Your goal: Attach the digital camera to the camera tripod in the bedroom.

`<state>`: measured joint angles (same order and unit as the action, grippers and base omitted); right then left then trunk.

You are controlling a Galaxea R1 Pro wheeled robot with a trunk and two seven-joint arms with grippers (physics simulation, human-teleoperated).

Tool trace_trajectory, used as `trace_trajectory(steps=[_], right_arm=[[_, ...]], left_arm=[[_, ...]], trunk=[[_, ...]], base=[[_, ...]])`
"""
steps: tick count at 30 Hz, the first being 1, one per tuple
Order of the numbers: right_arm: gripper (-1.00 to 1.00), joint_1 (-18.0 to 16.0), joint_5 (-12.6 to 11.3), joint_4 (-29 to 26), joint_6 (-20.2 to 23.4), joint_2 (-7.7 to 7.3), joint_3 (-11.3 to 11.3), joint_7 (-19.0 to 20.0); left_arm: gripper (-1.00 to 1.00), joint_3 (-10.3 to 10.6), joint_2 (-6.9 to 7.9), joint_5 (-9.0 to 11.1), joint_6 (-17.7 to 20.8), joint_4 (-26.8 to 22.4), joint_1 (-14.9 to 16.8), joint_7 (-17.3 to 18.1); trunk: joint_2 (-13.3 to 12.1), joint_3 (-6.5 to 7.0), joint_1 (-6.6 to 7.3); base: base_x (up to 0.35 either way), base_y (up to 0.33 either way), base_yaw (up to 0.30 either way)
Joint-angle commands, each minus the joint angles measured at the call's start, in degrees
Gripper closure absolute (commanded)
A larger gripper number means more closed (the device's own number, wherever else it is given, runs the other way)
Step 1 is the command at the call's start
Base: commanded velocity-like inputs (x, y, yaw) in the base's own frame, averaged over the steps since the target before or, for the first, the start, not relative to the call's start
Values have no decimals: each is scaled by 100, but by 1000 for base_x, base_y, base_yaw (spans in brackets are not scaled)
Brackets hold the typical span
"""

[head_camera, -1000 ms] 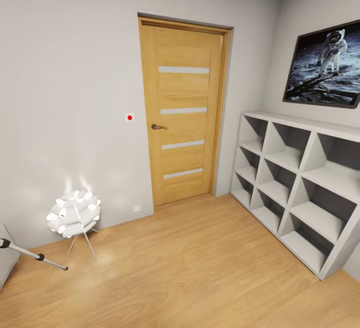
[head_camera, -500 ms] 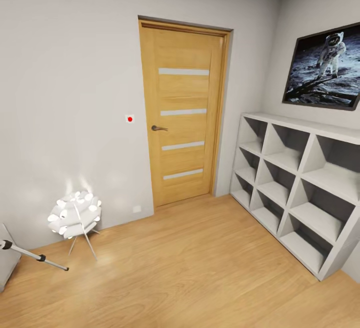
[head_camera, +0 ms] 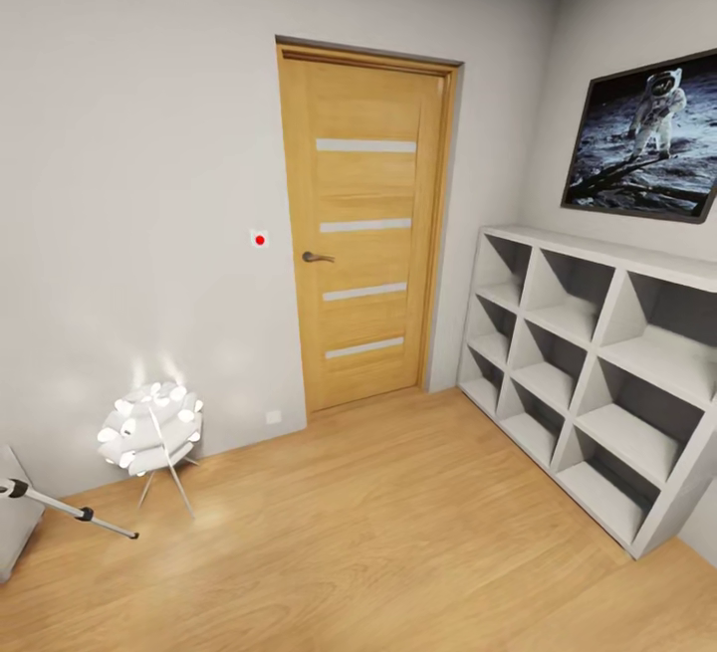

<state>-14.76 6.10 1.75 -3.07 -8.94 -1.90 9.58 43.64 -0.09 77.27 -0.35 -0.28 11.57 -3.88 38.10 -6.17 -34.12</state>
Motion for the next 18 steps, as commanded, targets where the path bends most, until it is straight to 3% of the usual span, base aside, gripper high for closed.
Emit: trace_trajectory(steps=[1,3,6,18], right_arm=[[-100,-9,59,18,-32,-2,-26,9],[-100,-9,58,18,-31,-2,-26,9],[-100,-9,58,18,-30,-2,-24,9],[-100,-9,63,18,-28,-2,-21,9]], left_arm=[[100,49,71,35,40,5,4,364],[100,49,178,39,127,12,4,834],[100,48,260,42,230,17,4,1184],[100,48,299,51,272,19,4,1342]], trunk=[[-34,9,21],[-114,45,65],[-234,99,131],[-716,314,394]], base=[[0,0,0],[0,0,0],[0,0,0],[0,0,0]])
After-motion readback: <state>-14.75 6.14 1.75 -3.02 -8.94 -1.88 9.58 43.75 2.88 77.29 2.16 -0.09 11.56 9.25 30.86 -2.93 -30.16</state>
